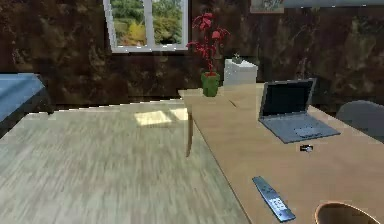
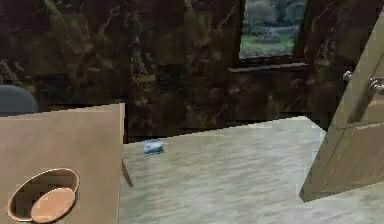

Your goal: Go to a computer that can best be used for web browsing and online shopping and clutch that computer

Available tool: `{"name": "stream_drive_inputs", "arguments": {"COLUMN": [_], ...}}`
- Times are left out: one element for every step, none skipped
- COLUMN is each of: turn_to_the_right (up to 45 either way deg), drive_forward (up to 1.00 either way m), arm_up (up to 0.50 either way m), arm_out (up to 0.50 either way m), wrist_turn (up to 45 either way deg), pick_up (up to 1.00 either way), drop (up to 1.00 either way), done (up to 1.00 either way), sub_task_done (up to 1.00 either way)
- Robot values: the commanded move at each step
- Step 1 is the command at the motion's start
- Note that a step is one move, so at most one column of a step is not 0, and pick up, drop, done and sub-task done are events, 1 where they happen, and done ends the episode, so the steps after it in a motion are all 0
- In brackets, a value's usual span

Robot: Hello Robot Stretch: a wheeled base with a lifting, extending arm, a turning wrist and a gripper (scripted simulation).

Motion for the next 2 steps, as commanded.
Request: {"name": "stream_drive_inputs", "arguments": {"turn_to_the_right": [-45.0, -45.0], "drive_forward": [0.00, 0.00], "arm_up": [0.00, 0.00], "arm_out": [0.00, 0.00], "wrist_turn": [0.0, 0.0], "pick_up": [0.00, 0.00], "drop": [0.00, 0.00], "done": [0.00, 0.00], "sub_task_done": [0.00, 0.00]}}
